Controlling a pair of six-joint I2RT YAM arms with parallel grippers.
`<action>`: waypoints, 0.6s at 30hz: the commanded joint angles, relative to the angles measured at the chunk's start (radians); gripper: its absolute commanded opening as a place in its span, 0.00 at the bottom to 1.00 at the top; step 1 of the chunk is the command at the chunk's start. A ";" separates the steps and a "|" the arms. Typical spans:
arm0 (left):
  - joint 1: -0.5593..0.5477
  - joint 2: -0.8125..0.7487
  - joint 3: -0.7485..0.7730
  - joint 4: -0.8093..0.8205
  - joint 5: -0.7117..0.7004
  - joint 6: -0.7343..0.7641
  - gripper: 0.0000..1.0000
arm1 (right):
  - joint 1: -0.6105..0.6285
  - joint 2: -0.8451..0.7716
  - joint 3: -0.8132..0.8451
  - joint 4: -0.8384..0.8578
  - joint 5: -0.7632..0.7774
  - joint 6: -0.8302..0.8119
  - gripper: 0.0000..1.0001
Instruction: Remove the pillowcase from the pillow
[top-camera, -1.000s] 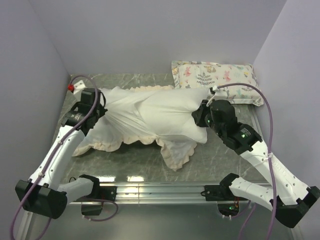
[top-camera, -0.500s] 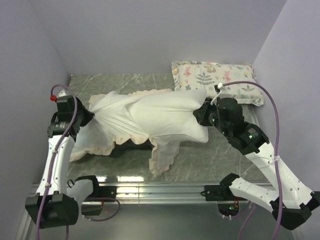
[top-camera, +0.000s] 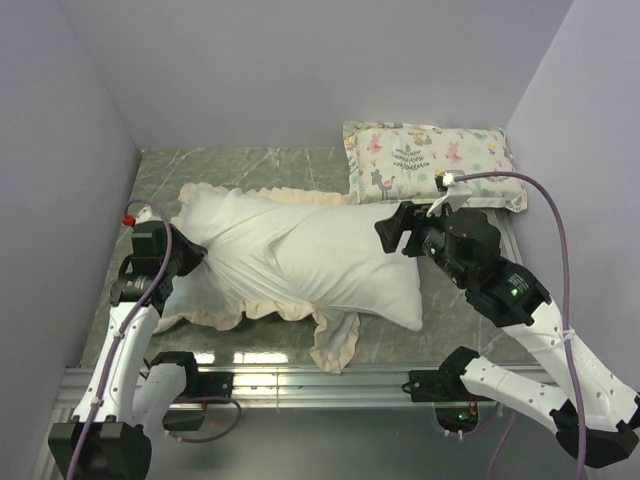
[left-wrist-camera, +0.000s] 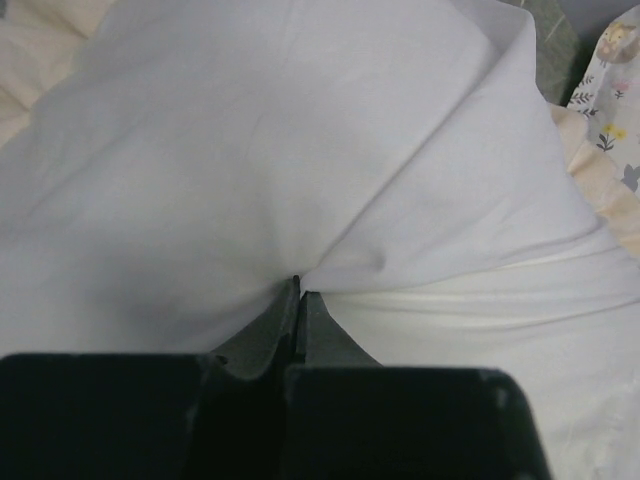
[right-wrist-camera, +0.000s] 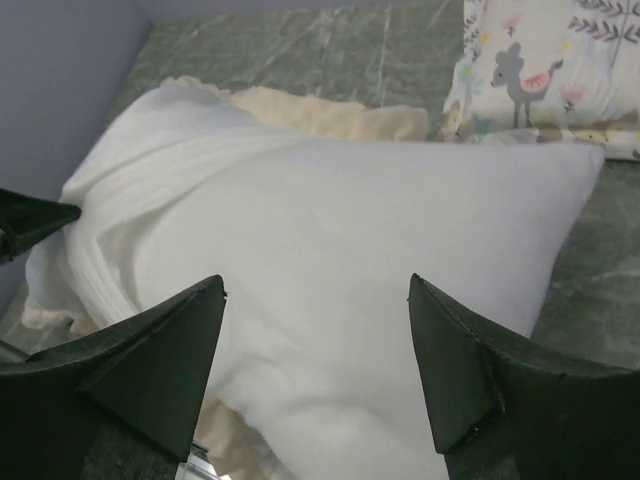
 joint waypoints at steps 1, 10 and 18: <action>-0.014 -0.002 -0.012 0.021 -0.038 -0.019 0.00 | 0.046 0.058 0.041 0.092 0.060 -0.002 0.82; -0.164 -0.067 -0.078 0.043 -0.061 -0.122 0.00 | 0.055 0.481 0.058 0.199 -0.002 -0.007 0.92; -0.188 -0.080 0.065 -0.023 -0.108 -0.070 0.02 | 0.093 0.558 -0.402 0.596 -0.048 0.136 0.77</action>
